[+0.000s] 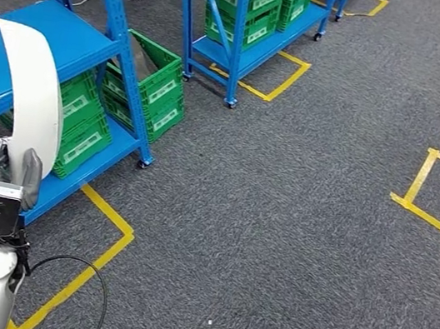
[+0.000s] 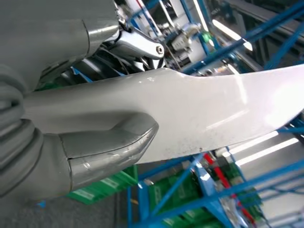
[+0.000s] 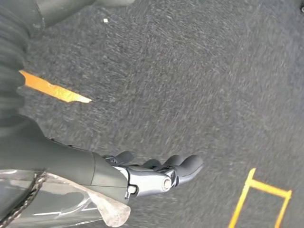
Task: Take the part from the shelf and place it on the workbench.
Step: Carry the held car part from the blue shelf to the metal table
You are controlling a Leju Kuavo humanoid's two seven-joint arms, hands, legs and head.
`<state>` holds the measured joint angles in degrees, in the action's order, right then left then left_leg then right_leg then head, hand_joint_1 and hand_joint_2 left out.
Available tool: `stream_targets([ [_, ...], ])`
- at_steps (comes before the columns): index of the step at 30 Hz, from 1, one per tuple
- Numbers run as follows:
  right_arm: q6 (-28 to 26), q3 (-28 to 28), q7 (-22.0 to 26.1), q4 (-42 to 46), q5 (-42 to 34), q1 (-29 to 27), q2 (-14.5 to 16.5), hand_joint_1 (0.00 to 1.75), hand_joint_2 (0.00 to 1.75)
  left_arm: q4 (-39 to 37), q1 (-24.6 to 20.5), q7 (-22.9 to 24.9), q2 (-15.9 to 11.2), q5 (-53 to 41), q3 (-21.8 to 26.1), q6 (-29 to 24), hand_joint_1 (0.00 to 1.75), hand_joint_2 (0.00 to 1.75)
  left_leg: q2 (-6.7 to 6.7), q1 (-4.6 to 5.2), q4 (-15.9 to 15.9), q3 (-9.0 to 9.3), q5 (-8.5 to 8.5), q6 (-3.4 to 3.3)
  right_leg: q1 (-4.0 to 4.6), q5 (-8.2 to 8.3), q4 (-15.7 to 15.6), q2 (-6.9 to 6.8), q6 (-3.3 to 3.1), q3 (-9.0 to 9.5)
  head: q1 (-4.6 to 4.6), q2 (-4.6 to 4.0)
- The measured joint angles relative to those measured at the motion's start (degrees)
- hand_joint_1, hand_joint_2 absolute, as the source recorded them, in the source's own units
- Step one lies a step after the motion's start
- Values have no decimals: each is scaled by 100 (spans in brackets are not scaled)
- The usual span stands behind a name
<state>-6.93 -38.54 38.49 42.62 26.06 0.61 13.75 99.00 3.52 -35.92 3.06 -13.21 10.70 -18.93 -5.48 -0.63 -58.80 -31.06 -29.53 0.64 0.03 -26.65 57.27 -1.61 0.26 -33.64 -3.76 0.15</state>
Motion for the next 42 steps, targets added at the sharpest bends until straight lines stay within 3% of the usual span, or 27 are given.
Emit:
stream_targets([
  [2, 4, 1, 0, -2, -11, 10, 4, 0, 175, 3, -19, 2, 10, -10, -2, -11, 175, 175, 295, -22, -466, -181, -304, 33, -20, 25, -22, 122, -55, 16, -26, 0],
  [4, 2, 3, 0, -6, -16, 20, 9, 0, 175, 2, -17, 4, 20, -23, -3, -24, 175, 175, 475, -22, -1247, -530, -647, 34, -12, 30, -21, 265, -84, 15, -39, 0],
  [5, 1, 2, 0, -8, -20, 15, 11, 0, 175, 2, -13, 7, 24, -31, -3, -30, 175, 175, 507, -21, -1523, -663, -712, 30, -6, 32, -19, 347, -90, 16, -39, 0],
  [6, -1, -1, 0, -10, -25, 7, 11, 0, 175, 1, -11, 8, 28, -39, -4, -35, 175, 175, 522, -20, -1582, -705, -649, 21, -1, 33, -15, 435, -91, 19, -38, 0],
  [8, 2, -2, 0, -13, -40, -1, 11, 0, 175, 1, -17, 10, 35, -46, -5, -40, 175, 175, 612, -24, -1047, -497, -229, -10, -2, 31, 6, 606, -84, 26, -38, 0],
  [9, 5, -2, 0, -13, -51, 0, 11, 0, 175, 1, -24, 10, 38, -49, -6, -44, 175, 175, 749, -31, -667, -340, -31, -30, 1, 29, 24, 682, -71, 21, -36, 0],
  [11, 15, -2, 0, -13, -90, -2, 13, 0, 175, -2, -51, 11, 45, -101, -22, -53, 175, 175, 972, -45, -115, -121, 143, -59, -4, 36, 62, 821, -20, -38, -32, 0],
  [12, 26, -5, 0, -11, -126, -19, 13, 0, 175, -10, -81, 15, 54, -153, -51, -61, 175, 175, 1008, -42, -45, -102, 122, -70, -13, 52, 67, 879, 18, -82, -33, 0],
  [14, 74, -33, 0, -1, -219, -95, 7, 0, 175, -54, -211, 38, 99, -275, -179, -75, 175, 175, 916, -38, 5, -107, 135, -110, -41, 81, 61, 949, 93, -155, -38, 0],
  [16, 165, -112, 0, 25, -318, -182, -13, 0, 175, -188, -473, 116, 166, -395, -403, -115, 175, 175, 800, -48, 64, -97, 179, -185, -30, -34, 273, 713, 144, -299, -14, 0],
  [18, 274, -211, 0, 49, -379, -224, -42, 0, 175, -391, -767, 224, 228, -486, -671, -202, 175, 175, 655, -38, 95, -92, 196, -243, -21, -339, 883, 365, 180, -627, 23, 0],
  [20, 341, -292, 0, 57, -387, -244, -73, 0, 175, -590, -983, 291, 289, -519, -941, -280, 175, 175, 483, -17, 93, -95, 190, -261, -37, -584, 1540, 241, 215, -974, 35, 0],
  [21, 357, -327, 0, 60, -382, -257, -87, 0, 175, -675, -1061, 306, 314, -526, -1066, -299, 175, 175, 389, -11, 92, -95, 185, -262, -43, -576, 1642, 218, 226, -1031, 36, 0],
  [22, 366, -361, 0, 65, -378, -269, -99, 0, 175, -748, -1131, 315, 332, -526, -1178, -310, 175, 175, 295, -7, 91, -93, 180, -256, -48, -465, 1524, 192, 231, -969, 36, 0],
  [23, 372, -387, 0, 71, -368, -276, -113, 0, 175, -804, -1194, 323, 344, -515, -1267, -314, 175, 175, 206, -6, 90, -87, 171, -246, -50, -279, 1178, 131, 228, -778, 35, 0],
  [25, 372, -423, 0, 83, -332, -261, -135, 0, 175, -909, -1321, 339, 370, -472, -1427, -309, 175, 175, 58, 16, 84, -71, 143, -206, -27, 7, 373, -122, 193, -319, 33, 0],
  [26, 368, -435, 0, 87, -312, -247, -145, 0, 175, -958, -1384, 342, 381, -433, -1504, -290, 175, 175, -2, 30, 80, -62, 130, -181, -5, 66, 124, -209, 160, -171, 28, 0],
  [27, 363, -450, 0, 90, -295, -237, -158, 0, 175, -1009, -1436, 344, 393, -385, -1584, -257, 175, 175, -56, 43, 79, -54, 121, -154, 16, 71, 24, -244, 124, -112, 22, 0],
  [29, 345, -490, 0, 92, -278, -235, -184, 0, 175, -1092, -1520, 345, 413, -279, -1729, -181, 175, 175, -144, 42, 80, -38, 102, -95, 27, 85, 7, -120, 50, -112, 13, 0],
  [30, 334, -512, 0, 92, -274, -240, -196, 0, 175, -1125, -1550, 346, 420, -245, -1782, -152, 175, 175, -84, 29, 47, -42, 63, -64, 15, 96, -5, -59, 22, -111, 10, 0],
  [32, 319, -539, 0, 93, -270, -232, -207, 0, 175, -1169, -1588, 348, 422, -223, -1847, -127, 175, 175, 207, 0, -299, -174, -168, -19, -17, 117, -32, 69, -27, -93, -3, 0],
  [34, 317, -550, 0, 92, -269, -212, -212, 0, 175, -1222, -1593, 349, 416, -204, -1870, -121, 175, 175, 460, -9, -1077, -528, -524, -2, -15, 116, -30, 228, -49, -87, -15, 0],
  [35, 319, -554, 0, 92, -268, -209, -211, 0, 175, -1251, -1590, 350, 411, -193, -1876, -117, 175, 175, 499, -7, -1411, -699, -620, -1, -10, 114, -26, 318, -55, -83, -17, 0],
  [36, 320, -557, 0, 92, -267, -212, -211, 0, 175, -1279, -1587, 351, 406, -179, -1881, -109, 175, 175, 517, -3, -1570, -801, -603, -7, -5, 113, -19, 412, -56, -79, -17, 0],
  [38, 321, -563, 0, 92, -266, -221, -211, 0, 175, -1311, -1586, 355, 395, -138, -1893, -81, 175, 175, 562, 1, -1209, -697, -248, -41, -1, 107, 0, 582, -54, -67, -17, 0],
  [40, 321, -566, 0, 91, -250, -220, -210, 0, 175, -1323, -1584, 358, 381, -83, -1900, -50, 175, 175, 782, -6, -468, -401, 140, -91, -5, 94, 29, 733, -35, -70, -12, 0],
  [42, 316, -567, 0, 90, -226, -220, -210, 0, 175, -1334, -1576, 360, 364, -39, -1902, -15, 175, 175, 946, 0, -63, -232, 239, -123, -28, 99, 50, 864, 16, -117, -12, 0],
])
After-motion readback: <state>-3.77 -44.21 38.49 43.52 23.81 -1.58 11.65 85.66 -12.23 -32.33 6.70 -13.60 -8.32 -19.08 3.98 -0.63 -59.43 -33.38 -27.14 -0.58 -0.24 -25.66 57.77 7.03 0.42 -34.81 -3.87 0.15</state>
